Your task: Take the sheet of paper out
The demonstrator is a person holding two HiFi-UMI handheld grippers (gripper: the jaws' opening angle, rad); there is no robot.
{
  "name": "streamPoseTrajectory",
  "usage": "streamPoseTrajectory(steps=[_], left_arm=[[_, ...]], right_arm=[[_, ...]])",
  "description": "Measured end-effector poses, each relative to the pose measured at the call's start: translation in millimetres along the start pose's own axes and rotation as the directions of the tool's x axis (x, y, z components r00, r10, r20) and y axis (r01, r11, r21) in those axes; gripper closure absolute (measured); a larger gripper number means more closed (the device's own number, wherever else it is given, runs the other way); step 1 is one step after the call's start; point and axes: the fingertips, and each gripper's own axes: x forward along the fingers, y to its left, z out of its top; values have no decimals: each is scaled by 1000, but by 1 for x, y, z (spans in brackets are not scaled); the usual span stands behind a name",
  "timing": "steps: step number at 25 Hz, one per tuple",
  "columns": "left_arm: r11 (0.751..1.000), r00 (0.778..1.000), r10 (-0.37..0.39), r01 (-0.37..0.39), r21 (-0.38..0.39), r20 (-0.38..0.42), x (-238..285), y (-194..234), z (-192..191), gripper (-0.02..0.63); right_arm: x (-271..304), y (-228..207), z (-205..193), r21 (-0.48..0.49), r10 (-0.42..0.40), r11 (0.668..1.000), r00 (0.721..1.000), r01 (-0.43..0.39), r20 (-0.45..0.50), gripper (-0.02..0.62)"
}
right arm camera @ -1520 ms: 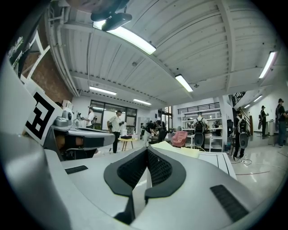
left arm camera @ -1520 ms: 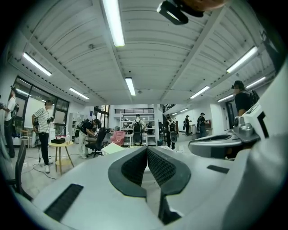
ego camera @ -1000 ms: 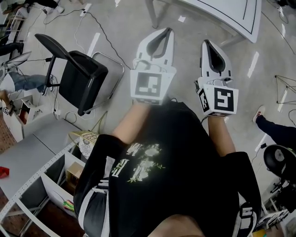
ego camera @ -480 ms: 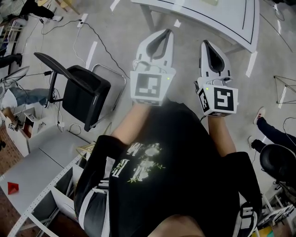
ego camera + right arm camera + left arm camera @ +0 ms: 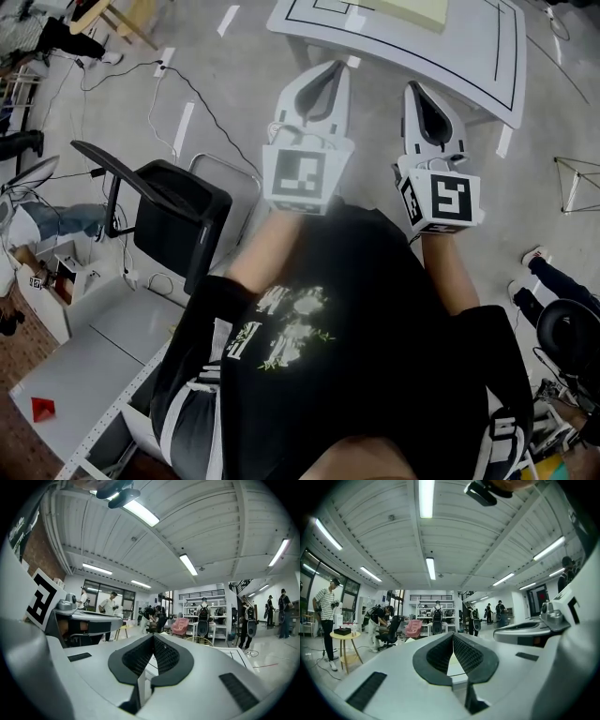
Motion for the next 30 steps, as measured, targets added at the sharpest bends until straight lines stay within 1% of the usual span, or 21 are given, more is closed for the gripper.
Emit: streamPoseTrajectory(steps=[8, 13, 17, 21, 25, 30], left_arm=[[999, 999, -32, 32, 27, 20, 31, 41, 7, 603], [998, 998, -67, 66, 14, 16, 47, 47, 2, 603], [997, 997, -83, 83, -9, -9, 54, 41, -9, 603], [997, 997, -76, 75, -6, -17, 65, 43, -20, 603], [998, 998, -57, 57, 7, -33, 74, 51, -23, 603], [999, 998, -49, 49, 13, -39, 97, 54, -26, 603]], right_arm=[[45, -1, 4, -14, -40, 999, 999, 41, 12, 595], [56, -12, 3, -24, -94, 995, 996, 94, 9, 595], [58, -20, -5, -13, -106, 994, 994, 106, -13, 595], [67, -28, -17, 7, -97, 995, 995, 97, -11, 595], [81, -28, -17, 20, -68, 997, 998, 69, -4, 595], [99, -42, -21, 34, -61, 998, 998, 61, -2, 595]])
